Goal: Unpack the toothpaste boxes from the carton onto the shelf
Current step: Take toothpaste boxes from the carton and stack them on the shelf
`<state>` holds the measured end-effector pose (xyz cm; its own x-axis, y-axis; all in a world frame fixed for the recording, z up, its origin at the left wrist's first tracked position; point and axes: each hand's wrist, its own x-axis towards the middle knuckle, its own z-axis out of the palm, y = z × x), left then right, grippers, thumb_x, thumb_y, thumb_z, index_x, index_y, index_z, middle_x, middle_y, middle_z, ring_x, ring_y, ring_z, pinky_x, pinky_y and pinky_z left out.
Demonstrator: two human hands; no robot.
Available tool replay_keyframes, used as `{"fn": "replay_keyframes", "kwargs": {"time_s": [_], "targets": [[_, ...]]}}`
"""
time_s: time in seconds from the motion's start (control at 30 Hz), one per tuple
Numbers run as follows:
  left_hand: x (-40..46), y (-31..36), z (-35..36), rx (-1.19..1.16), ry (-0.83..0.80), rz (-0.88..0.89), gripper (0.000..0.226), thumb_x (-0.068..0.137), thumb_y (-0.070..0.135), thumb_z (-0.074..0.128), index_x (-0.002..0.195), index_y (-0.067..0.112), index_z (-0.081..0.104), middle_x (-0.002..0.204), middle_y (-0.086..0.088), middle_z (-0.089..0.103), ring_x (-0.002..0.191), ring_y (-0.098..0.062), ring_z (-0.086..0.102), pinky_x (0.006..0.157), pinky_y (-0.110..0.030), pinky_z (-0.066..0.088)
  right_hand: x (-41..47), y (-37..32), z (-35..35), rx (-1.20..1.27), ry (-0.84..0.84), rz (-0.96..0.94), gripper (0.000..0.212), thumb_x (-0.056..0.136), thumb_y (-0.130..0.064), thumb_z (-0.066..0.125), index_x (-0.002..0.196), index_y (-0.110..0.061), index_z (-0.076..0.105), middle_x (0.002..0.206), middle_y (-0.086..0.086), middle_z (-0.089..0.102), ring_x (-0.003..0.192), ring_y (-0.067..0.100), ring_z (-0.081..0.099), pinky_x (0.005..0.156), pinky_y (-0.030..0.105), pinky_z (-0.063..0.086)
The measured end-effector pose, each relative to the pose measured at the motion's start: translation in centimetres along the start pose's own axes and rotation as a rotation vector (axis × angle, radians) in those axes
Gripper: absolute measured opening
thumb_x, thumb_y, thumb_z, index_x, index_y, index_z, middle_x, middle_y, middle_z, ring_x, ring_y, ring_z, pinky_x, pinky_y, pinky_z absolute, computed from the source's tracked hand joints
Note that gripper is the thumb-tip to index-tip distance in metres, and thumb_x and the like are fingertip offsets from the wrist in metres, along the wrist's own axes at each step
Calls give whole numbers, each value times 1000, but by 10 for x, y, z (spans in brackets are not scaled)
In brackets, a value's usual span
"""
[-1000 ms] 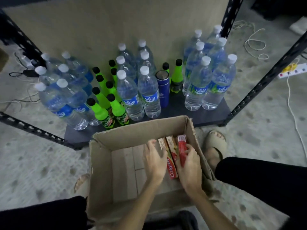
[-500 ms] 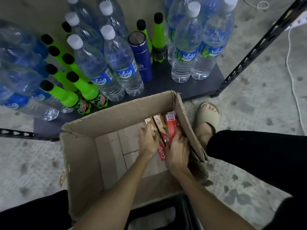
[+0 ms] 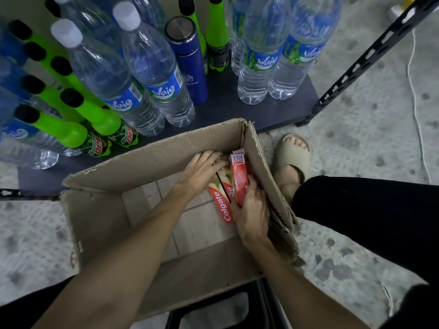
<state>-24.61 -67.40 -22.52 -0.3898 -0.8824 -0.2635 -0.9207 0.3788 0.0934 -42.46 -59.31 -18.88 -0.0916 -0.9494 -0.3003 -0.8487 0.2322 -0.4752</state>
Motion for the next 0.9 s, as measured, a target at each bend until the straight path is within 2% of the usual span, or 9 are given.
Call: {"fn": "replay_keyframes", "kwargs": {"time_s": [0.1, 0.27, 0.37, 0.43, 0.53, 0.7, 0.8, 0.9], "targets": [[1, -3, -3, 57, -19, 17, 69, 87, 31, 73, 149, 34, 42, 154, -2, 37, 133, -22, 40, 105, -34, 32, 0, 5, -1, 56, -19, -19, 78, 89, -42, 68, 152, -17, 29, 134, 13, 57, 121, 29, 57, 102, 44, 49], [-1, -5, -8, 136, -32, 45, 59, 86, 31, 73, 140, 32, 49, 149, -4, 39, 127, -22, 41, 100, -34, 36, -1, 9, 0, 90, -8, -54, 80, 87, -37, 71, 154, -22, 29, 136, 13, 56, 123, 29, 55, 104, 43, 47], [-6, -7, -8, 95, -55, 86, 61, 82, 25, 76, 137, 26, 50, 150, -3, 42, 139, -25, 36, 107, -37, 34, -1, 11, 2, 98, -12, -67, 84, 86, -37, 73, 155, -24, 27, 138, 12, 55, 126, 28, 53, 106, 45, 45], [-12, -11, -8, 64, -76, 91, 63, 83, 21, 75, 140, 23, 48, 155, -3, 41, 148, -24, 29, 114, -39, 28, -2, 12, 2, 121, 0, -83, 82, 86, -32, 74, 155, -23, 31, 136, 12, 57, 125, 28, 54, 106, 43, 46], [-25, -18, -3, 24, -163, 50, 59, 92, 21, 67, 144, 17, 41, 157, -7, 41, 149, -21, 30, 120, -38, 18, -3, 11, 1, 147, 29, -105, 78, 85, -27, 74, 153, -24, 37, 132, 11, 60, 121, 27, 56, 105, 41, 46], [-60, -28, 5, -63, -226, -20, 74, 83, 31, 76, 144, 13, 39, 145, -7, 46, 135, -25, 41, 110, -35, 26, -3, 12, 0, 209, 1, -136, 75, 86, -22, 74, 152, -25, 39, 134, 8, 59, 124, 27, 53, 107, 45, 45], [-85, -35, 13, -84, -233, -21, 75, 76, 42, 80, 139, 15, 48, 136, -8, 45, 129, -26, 41, 106, -37, 32, -1, 12, 2, 269, -24, -155, 76, 83, -18, 76, 151, -25, 41, 135, 6, 59, 126, 27, 50, 109, 49, 43], [-109, -33, 20, -262, -216, -116, 75, 71, 50, 83, 133, 15, 57, 126, -8, 46, 120, -26, 41, 97, -36, 35, -1, 9, 0, 327, -54, -187, 76, 82, -16, 77, 149, -27, 44, 137, 7, 55, 129, 24, 46, 113, 46, 39]]}}
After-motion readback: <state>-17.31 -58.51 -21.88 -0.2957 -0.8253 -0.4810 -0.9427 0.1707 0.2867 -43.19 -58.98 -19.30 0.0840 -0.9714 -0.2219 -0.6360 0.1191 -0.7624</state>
